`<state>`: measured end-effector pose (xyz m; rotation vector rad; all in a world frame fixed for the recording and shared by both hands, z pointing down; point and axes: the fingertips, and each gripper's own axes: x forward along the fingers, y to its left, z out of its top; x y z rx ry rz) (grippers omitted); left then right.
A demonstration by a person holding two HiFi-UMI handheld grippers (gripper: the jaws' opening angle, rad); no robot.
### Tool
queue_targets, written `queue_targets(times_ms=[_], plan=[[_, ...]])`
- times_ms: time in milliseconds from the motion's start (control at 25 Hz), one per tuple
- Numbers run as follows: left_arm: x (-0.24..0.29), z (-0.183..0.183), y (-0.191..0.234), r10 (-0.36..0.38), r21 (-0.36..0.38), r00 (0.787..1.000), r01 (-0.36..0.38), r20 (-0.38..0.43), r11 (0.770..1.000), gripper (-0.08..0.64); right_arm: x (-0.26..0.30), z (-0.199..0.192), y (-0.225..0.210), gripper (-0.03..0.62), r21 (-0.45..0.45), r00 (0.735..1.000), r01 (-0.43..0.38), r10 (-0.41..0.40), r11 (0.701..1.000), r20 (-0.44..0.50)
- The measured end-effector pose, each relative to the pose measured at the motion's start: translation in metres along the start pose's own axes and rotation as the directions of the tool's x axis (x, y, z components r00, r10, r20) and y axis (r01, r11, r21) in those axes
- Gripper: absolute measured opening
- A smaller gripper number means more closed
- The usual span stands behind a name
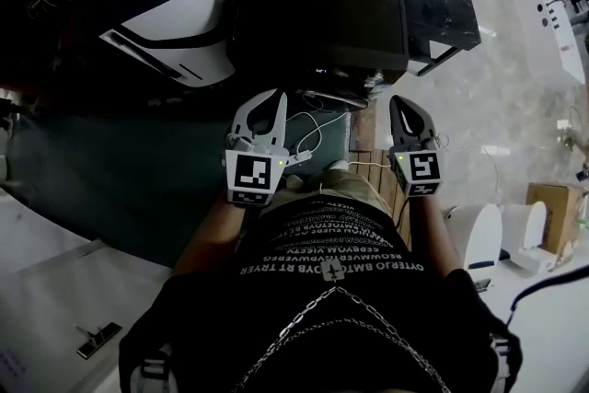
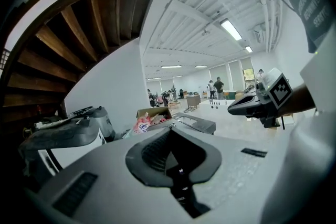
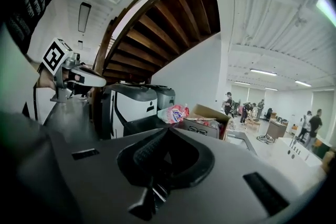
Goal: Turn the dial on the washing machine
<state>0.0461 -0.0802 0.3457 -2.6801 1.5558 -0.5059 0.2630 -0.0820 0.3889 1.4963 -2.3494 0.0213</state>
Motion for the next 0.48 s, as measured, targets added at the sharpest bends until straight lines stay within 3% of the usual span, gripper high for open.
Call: queue_targets(times_ms=[160, 480], plan=[[0.030, 0.007, 0.009, 0.047, 0.011, 0.998, -0.047, -0.033, 0.999, 0.005, 0.027, -0.009, -0.014, -0.003, -0.060, 0.999, -0.048, 0.047, 0.997, -0.016], [0.102, 0.019, 0.021, 0.118, 0.017, 0.991, -0.117, -0.060, 0.993, 0.005, 0.088, -0.034, -0.072, -0.003, -0.044, 0.991, -0.126, 0.124, 0.991, -0.045]])
